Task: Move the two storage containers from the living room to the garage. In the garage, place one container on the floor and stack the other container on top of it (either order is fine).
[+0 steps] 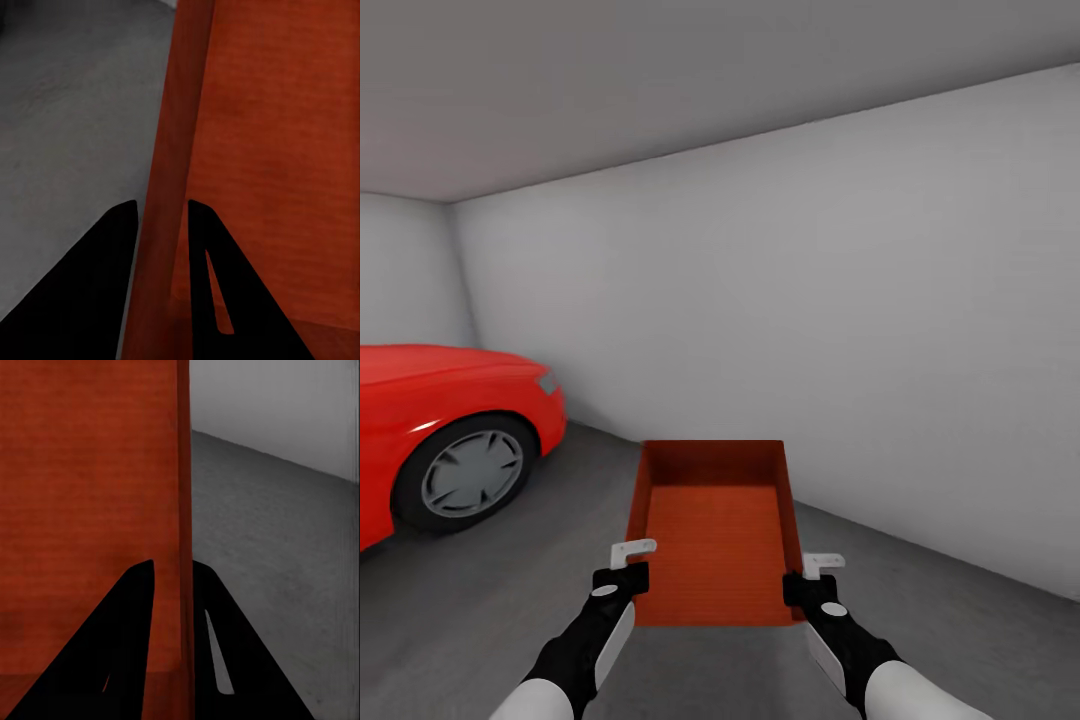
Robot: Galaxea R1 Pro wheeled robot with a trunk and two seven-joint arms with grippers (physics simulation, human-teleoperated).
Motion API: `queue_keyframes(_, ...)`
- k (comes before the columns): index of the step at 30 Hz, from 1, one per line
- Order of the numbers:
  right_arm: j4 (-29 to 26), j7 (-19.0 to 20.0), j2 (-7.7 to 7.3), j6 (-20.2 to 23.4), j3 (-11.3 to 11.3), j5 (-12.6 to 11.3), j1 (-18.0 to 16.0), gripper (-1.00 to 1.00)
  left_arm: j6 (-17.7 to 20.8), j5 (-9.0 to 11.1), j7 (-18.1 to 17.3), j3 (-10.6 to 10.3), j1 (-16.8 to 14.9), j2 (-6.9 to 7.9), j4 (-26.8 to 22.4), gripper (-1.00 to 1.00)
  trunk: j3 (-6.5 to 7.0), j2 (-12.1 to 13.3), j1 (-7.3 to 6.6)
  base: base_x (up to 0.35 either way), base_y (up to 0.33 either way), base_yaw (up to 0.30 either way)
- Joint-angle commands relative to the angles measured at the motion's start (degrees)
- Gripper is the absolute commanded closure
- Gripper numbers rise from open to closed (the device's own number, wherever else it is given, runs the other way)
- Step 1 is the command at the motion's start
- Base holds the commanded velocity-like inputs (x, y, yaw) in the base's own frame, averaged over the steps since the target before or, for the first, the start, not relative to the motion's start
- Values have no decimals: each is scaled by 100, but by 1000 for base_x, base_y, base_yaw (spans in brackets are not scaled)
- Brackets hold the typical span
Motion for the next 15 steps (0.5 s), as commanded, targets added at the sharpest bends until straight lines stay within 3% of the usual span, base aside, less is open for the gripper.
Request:
queue_keyframes(1,2,-214,-8,-32,-74,-33,-8,100,46,-35,75,-7,3,54,-14,100,-2,-4,5,322,0,-295)
queue_keyframes(15,2,-214,-8,-32,-74,-33,-8,100,46,-38,78,-7,4,54,-14,100,-2,-4,5,322,0,-295)
